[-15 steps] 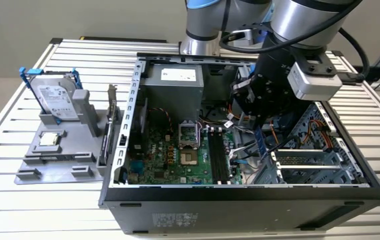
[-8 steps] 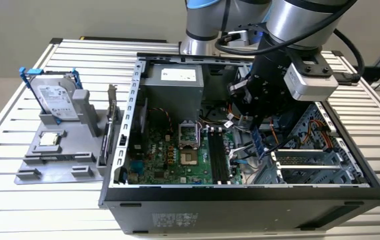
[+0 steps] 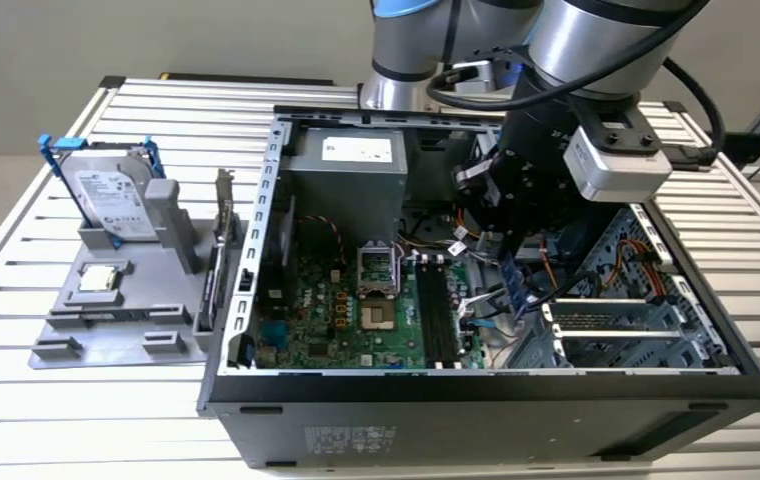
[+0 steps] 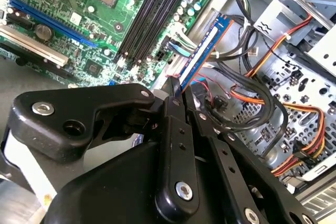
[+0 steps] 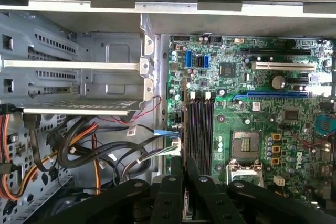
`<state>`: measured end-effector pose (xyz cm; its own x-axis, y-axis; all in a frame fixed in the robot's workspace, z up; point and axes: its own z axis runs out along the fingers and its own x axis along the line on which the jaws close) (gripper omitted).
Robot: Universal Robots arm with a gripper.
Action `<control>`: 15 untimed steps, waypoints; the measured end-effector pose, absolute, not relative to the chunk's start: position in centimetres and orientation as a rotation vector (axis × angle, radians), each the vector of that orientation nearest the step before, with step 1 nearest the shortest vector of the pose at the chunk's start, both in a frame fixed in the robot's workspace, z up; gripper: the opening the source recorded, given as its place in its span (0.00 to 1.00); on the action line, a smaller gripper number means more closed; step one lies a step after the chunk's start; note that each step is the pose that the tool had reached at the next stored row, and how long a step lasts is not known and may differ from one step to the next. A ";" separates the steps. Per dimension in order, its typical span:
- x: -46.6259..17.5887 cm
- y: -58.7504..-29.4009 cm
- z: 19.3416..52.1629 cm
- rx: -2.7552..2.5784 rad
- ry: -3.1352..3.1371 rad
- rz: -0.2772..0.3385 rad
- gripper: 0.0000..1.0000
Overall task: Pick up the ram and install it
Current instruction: 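Insert the ram into the slot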
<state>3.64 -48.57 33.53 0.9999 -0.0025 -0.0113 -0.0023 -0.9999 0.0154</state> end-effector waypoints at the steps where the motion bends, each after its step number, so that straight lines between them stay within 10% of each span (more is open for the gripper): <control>1: 3.6 -48.5 33.5 3.126 -0.004 -0.018 0.00; 15: 2.6 -48.5 33.2 3.127 -0.004 -0.018 0.00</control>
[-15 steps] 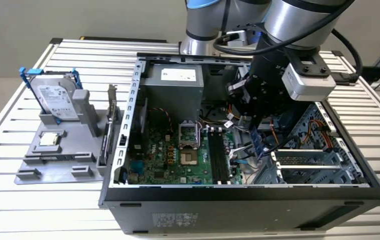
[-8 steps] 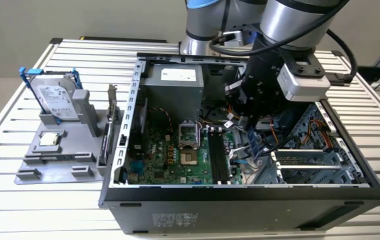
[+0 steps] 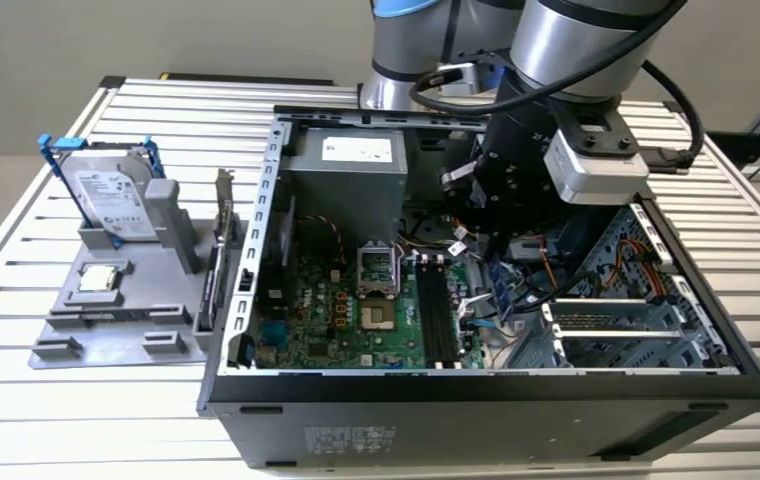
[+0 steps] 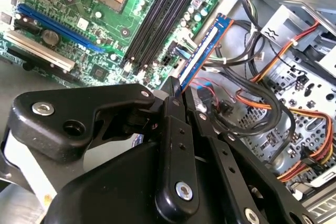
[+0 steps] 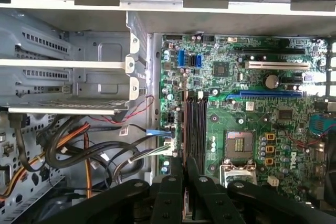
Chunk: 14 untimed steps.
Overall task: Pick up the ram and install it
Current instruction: 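Insert the ram into the slot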
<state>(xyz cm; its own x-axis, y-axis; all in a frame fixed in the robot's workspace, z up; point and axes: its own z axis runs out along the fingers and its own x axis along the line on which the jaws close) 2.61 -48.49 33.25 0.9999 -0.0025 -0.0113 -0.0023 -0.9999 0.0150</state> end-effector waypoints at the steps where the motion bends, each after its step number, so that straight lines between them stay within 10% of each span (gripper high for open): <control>1: 2.6 -48.5 33.2 3.127 -0.004 -0.018 0.00; 14: 1.9 -48.5 32.9 3.127 -0.004 -0.018 0.00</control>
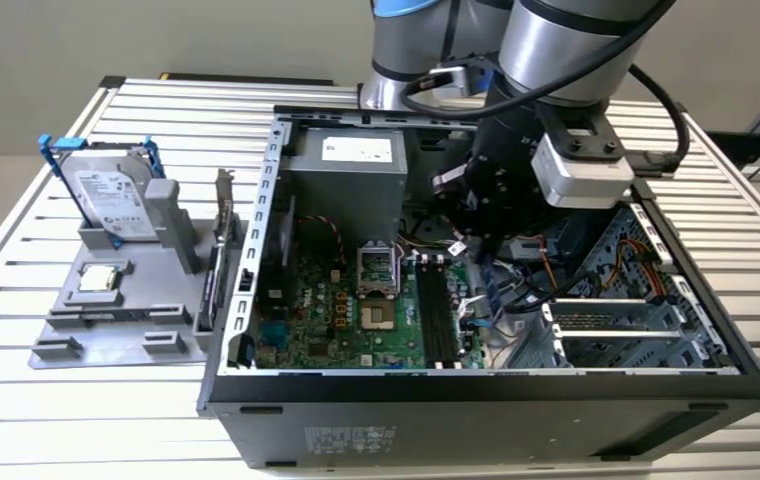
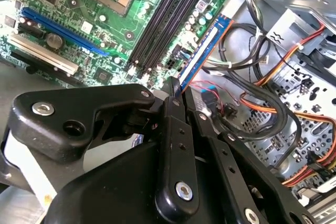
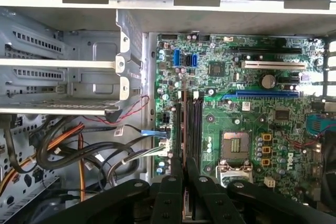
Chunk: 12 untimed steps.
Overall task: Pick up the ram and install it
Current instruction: 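Insert the ram into the slot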
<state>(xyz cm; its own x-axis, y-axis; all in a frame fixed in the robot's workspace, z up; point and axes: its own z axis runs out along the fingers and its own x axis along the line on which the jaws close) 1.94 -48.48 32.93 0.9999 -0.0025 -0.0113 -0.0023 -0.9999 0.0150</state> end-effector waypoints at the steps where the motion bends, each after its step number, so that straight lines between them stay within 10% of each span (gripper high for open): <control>1: 1.9 -48.5 32.9 3.127 -0.004 -0.018 0.00; 12: 1.6 -48.5 32.3 3.127 -0.004 -0.018 0.00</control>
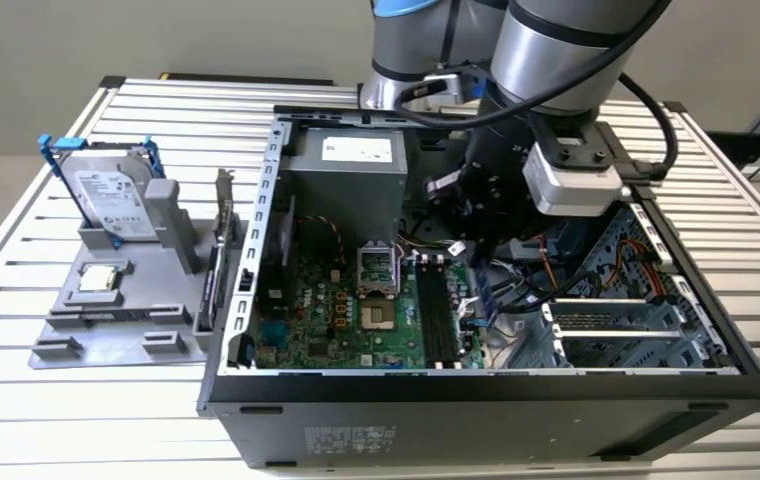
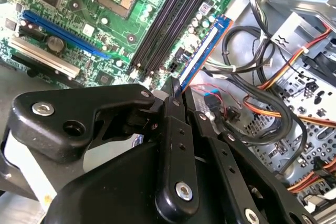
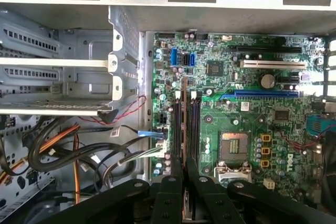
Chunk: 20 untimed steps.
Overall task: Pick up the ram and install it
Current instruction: 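Insert the ram into the slot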
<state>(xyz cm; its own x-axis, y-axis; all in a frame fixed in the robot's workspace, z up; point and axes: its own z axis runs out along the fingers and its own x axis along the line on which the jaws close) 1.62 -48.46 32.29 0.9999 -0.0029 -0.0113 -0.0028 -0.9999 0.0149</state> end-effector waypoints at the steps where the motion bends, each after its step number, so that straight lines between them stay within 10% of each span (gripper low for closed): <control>1: 1.6 -48.5 32.2 3.127 -0.005 -0.018 0.00; 20: 1.6 -48.5 31.0 3.127 -0.022 -0.018 0.00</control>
